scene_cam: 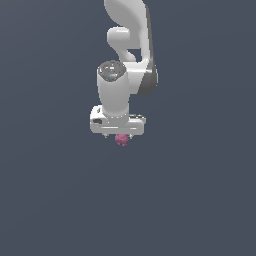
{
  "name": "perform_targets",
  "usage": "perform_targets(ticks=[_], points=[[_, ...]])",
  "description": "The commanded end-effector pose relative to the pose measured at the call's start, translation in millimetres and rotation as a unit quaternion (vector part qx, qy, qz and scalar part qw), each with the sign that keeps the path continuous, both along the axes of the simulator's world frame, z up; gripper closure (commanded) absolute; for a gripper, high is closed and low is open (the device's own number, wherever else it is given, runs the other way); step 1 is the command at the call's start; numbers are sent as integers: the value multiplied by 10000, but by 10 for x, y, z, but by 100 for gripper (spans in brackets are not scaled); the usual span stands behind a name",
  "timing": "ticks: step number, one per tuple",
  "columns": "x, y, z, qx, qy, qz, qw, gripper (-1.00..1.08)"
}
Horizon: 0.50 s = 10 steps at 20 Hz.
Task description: Pick up the object and move it to a goal position.
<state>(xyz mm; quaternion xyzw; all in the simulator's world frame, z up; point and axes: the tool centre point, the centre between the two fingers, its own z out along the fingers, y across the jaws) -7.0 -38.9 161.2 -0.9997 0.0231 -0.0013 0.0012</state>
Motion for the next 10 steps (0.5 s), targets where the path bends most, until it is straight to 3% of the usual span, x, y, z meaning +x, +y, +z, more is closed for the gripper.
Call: perform_targets(ticks=[1, 10], points=[[2, 2, 7, -3, -4, 13, 10000, -92], [-151, 27, -171, 4, 5, -309, 9995, -92]])
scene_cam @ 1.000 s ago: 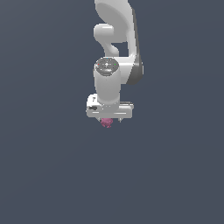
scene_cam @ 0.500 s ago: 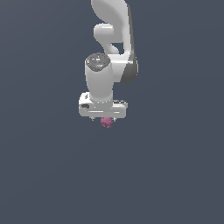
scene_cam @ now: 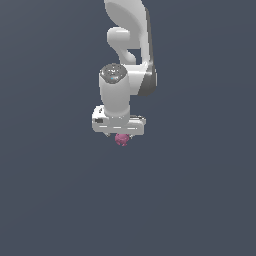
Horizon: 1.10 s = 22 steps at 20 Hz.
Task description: Pick up the object and move it to a goal position.
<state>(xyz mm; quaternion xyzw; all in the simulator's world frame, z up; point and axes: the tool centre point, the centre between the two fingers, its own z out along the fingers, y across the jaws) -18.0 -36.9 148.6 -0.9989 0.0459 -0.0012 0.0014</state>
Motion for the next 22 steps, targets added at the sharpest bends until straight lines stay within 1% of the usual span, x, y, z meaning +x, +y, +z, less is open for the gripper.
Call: perform_targets(ticks=[1, 9, 13, 18, 22], points=[[-75, 11, -81, 1, 4, -149, 9999, -92], [-437, 44, -414, -3, 11, -838, 9965, -92], [-574, 53, -520, -8, 13, -1080, 9942, -92], [-662, 58, -583, -12, 14, -1231, 9924, -92], [-660, 58, -586, -12, 18, -1222, 9925, -92]])
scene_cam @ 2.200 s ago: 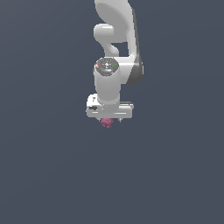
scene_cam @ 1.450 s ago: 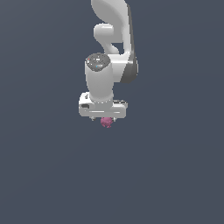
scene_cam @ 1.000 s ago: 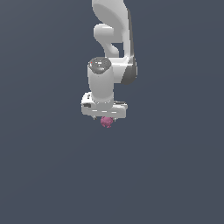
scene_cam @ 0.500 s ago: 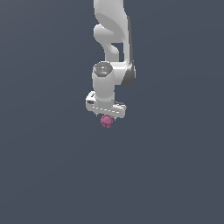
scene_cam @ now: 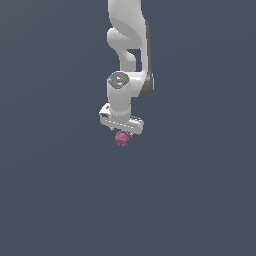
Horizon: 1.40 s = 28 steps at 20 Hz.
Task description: Pick up the object and move it to a goal position.
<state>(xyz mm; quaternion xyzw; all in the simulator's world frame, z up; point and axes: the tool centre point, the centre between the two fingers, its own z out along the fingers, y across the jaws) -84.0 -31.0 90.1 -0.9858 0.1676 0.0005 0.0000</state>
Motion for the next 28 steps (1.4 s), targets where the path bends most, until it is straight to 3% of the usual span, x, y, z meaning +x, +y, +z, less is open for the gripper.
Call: perform_targets(ticks=[1, 18, 19, 28], points=[[0, 0, -10, 0, -1, 0, 10000, -92], [-14, -1, -505, -1, -5, -24, 10000, -92], [-14, -1, -505, -1, -5, -24, 10000, 108], [-14, -1, -505, -1, -5, -24, 10000, 108]])
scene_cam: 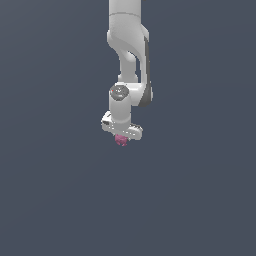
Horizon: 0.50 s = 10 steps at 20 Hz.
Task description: Pick up the object and move it to a goal position.
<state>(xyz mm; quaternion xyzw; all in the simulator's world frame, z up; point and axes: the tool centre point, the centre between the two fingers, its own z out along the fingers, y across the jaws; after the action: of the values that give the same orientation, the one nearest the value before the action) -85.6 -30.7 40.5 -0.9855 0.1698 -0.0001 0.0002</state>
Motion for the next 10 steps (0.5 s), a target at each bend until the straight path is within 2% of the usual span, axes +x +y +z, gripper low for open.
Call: perform_targets(ticks=[1, 6, 10], points=[[0, 0, -1, 0, 0, 1, 10000, 108], [26, 80, 34, 0, 0, 1, 10000, 108], [85, 259, 114, 0, 0, 1, 10000, 108]])
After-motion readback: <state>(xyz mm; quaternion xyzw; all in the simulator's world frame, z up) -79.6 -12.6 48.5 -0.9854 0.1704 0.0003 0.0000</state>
